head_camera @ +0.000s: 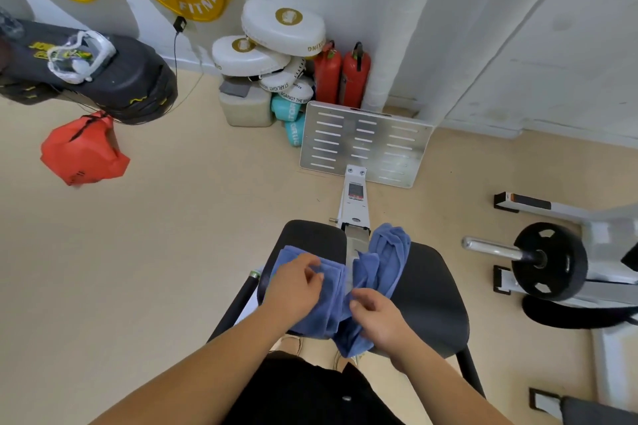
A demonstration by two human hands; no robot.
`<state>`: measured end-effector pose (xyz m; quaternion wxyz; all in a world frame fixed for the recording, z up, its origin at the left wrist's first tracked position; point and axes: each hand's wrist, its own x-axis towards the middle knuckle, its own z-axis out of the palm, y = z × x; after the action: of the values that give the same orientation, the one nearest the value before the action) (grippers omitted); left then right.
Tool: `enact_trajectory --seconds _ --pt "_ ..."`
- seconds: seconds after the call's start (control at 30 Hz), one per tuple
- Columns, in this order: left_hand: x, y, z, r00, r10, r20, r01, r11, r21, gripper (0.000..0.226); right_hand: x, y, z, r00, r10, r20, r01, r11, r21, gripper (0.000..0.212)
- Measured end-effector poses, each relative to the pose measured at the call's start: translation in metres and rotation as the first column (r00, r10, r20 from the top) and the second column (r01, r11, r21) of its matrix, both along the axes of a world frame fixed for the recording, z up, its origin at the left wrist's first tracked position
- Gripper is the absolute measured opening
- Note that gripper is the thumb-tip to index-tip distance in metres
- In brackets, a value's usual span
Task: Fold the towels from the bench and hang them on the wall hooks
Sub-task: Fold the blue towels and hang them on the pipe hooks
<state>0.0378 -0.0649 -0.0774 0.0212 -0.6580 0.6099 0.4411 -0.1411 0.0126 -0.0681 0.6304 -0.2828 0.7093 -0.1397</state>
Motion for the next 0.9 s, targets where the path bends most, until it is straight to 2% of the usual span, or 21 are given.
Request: enact_trajectory --seconds 0.07,0.13,0.17,0.23,0.33,0.5,0.6,0.67,0.73,0.77,0.83,0.9 --pt "0.026 -0.001 0.000 0.990 0.083 0.119 -0.073 0.994 -0.083 0.028 0.004 -0.005 0.000 0.998 0.027 -0.052 -0.029 0.999 -0.041 0.020" --pt "0.047 0.003 -0.001 0.974 0.134 0.182 -0.129 0.991 -0.037 0.039 0.011 -0.008 -0.001 0.989 0.103 -0.102 -0.112 0.990 -0.090 0.022" --pt "0.053 0.006 -0.003 0.973 0.153 0.173 -0.159 0.987 0.022 0.044 0.014 -0.010 -0.002 0.972 0.177 -0.156 -0.197 0.972 -0.128 0.026" --pt "0.058 0.010 -0.008 0.972 0.220 0.085 -0.230 0.964 0.131 0.048 0.019 -0.013 -0.006 0.875 0.369 -0.313 -0.437 0.880 -0.186 0.035" --pt "0.059 0.012 -0.015 0.951 0.306 -0.028 -0.299 0.942 0.156 0.042 0.032 -0.021 -0.007 0.729 0.533 -0.430 -0.643 0.749 -0.161 0.054" --pt "0.052 0.009 -0.008 0.950 0.299 -0.090 -0.281 0.944 0.171 0.026 0.047 -0.033 -0.018 0.614 0.621 -0.488 -0.730 0.681 -0.052 0.084" --pt "0.047 0.007 0.000 0.958 0.251 -0.139 -0.235 0.964 0.121 0.024 0.055 -0.036 -0.023 0.579 0.594 -0.559 -0.744 0.666 -0.063 0.083" --pt "0.040 0.010 0.003 0.962 0.209 -0.174 -0.187 0.973 0.135 0.026 0.059 -0.037 -0.027 0.560 0.571 -0.601 -0.750 0.657 -0.074 0.075" --pt "0.032 0.015 0.003 0.971 0.163 -0.173 -0.144 0.983 0.117 0.027 0.057 -0.036 -0.032 0.597 0.576 -0.558 -0.733 0.674 -0.090 0.067" --pt "0.028 0.017 0.004 0.977 0.140 -0.161 -0.127 0.988 0.090 0.026 0.052 -0.036 -0.032 0.662 0.558 -0.500 -0.696 0.704 -0.137 0.067" --pt "0.020 0.022 0.005 0.986 0.109 -0.127 -0.107 0.994 0.018 0.022 0.037 -0.033 -0.030 0.840 0.455 -0.297 -0.526 0.817 -0.235 0.065" --pt "0.011 0.028 0.005 0.989 0.080 -0.123 -0.084 0.996 -0.028 0.017 0.024 -0.028 -0.026 0.947 0.298 -0.122 -0.319 0.918 -0.235 0.062"
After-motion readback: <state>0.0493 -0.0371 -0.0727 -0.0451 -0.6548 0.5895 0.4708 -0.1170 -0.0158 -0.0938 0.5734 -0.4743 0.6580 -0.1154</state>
